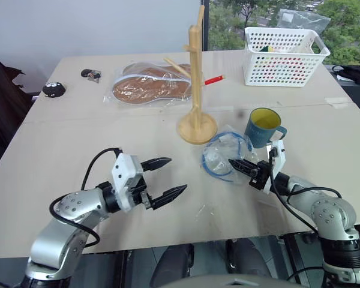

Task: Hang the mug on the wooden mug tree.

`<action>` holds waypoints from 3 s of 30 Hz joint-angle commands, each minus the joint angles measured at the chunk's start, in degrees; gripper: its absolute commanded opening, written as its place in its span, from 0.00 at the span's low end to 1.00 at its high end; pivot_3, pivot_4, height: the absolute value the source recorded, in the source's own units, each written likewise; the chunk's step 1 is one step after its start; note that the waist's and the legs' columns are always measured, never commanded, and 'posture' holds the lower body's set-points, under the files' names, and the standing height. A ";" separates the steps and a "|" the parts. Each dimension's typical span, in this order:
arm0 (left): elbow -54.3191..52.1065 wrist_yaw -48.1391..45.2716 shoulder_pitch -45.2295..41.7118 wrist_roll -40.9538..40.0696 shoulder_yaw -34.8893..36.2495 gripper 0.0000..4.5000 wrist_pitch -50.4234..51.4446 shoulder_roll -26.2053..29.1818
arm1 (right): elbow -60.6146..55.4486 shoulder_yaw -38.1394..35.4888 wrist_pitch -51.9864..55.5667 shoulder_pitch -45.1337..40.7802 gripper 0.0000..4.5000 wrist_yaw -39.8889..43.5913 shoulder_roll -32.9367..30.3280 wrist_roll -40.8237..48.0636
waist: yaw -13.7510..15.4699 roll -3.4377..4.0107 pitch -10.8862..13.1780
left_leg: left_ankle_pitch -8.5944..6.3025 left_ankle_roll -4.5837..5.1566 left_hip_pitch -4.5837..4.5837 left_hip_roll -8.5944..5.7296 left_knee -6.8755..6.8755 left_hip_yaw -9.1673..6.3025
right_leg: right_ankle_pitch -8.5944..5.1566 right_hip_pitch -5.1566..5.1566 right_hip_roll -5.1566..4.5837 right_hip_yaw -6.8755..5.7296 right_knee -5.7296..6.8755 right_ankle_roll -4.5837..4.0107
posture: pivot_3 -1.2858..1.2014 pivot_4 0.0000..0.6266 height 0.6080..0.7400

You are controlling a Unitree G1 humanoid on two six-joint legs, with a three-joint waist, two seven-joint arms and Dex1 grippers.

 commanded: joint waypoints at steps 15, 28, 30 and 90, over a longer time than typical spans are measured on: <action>1.50 -8.42 -23.52 -9.03 -11.93 1.00 9.45 2.10 | -16.93 -38.76 1.66 35.25 0.02 10.81 -21.87 24.35 | 1.29 -0.12 0.09 | 0.00 0.02 0.00 0.00 0.06 0.02 | -0.01 0.17 0.04 -0.04 -0.06 0.02 | 0.52 0.24 1.00; 9.45 4.78 -37.38 2.48 -21.22 1.00 12.22 -12.39 | 14.71 -42.61 -13.32 19.52 0.02 10.63 -31.48 -3.03 | 0.91 -0.36 0.19 | -0.01 0.04 0.03 0.05 0.14 0.28 | 0.00 0.16 0.13 0.26 -0.10 0.05 | 0.52 0.24 1.00; 9.44 6.25 -37.97 4.17 -22.62 1.00 12.10 -14.21 | 22.17 -39.49 -18.77 10.72 0.02 5.64 -31.16 -9.45 | 0.71 -0.31 0.22 | 0.02 0.00 0.03 0.05 0.13 0.27 | 0.01 0.16 0.13 0.25 -0.10 0.04 | 0.52 0.24 1.00; 4.67 21.02 -37.39 23.89 -29.15 1.00 13.83 -20.32 | 20.59 -5.90 -34.29 -5.78 0.00 -8.86 0.58 -38.24 | 0.98 -0.16 0.16 | 0.17 -0.29 -0.02 -0.07 0.11 0.14 | 0.02 0.01 0.13 0.28 0.06 0.03 | 0.52 0.24 1.00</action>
